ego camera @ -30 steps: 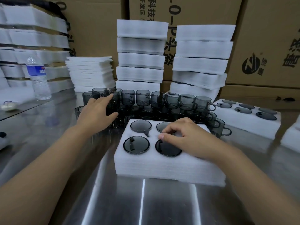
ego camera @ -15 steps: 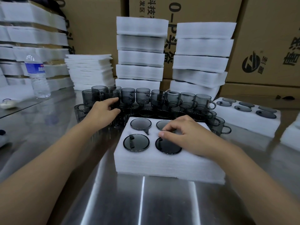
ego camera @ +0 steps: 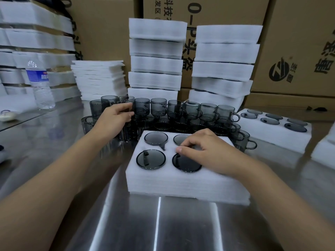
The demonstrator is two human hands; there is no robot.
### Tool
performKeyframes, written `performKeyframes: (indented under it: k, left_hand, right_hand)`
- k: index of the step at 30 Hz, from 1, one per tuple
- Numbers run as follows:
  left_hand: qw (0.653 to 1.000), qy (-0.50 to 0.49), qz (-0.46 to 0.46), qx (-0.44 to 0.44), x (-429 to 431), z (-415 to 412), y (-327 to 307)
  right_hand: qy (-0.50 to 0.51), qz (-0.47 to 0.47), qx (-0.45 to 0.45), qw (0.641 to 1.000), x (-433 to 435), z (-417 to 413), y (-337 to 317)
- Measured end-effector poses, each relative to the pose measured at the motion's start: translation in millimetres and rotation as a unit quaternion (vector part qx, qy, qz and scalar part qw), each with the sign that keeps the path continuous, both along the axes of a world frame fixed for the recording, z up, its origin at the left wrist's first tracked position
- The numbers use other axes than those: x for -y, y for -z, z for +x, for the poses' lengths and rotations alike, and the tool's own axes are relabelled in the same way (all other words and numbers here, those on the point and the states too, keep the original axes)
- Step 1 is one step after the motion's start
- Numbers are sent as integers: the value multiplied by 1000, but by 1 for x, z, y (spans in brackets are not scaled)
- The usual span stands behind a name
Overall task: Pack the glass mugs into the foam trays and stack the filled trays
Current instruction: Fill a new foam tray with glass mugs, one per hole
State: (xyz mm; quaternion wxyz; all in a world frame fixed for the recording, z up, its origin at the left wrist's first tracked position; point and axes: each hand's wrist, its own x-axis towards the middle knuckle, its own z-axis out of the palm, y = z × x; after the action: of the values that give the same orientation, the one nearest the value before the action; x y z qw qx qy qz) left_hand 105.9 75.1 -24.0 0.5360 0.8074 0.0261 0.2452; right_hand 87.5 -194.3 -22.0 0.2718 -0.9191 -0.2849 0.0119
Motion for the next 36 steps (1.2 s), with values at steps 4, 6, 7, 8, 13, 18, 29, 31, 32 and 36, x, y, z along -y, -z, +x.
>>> performKeyframes:
  k: [4,6,7,8,13,18,29,31,32,36]
  left_hand:
    - [1000,18,2,22,5,-1,0]
    - [999,25,2,36,9,-4,-2]
    - [999,26,0,43,11,-6,-3]
    - [998,28,-2,51,15,-8,-5]
    - [990,50,-28,130,42,-18,-11]
    - [972,128,-103,171,72,-35,-21]
    - [960,256,-58,96,97,-48,-15]
    - [960,254,-59,101,96,-48,-15]
    - [960,254,-60,103,96,-48,-15]
    - [960,254,-58,102,96,-46,-13]
  right_hand:
    - [-1,4,5,1000,0,1,1]
    - [-3,7,8,1000,0,2,2]
    - [-4,9,9,1000,0,2,2]
    - [-7,12,12,1000,0,2,2]
    - [-11,54,48,997,-1,3,0]
    - [28,212,14,977,-2,9,-1]
    - [79,287,12,955,1,18,-2]
    - [63,296,6,953,0,17,-3]
    - [58,296,4,953,0,16,-3]
    - [59,301,3,952,2,16,-2]
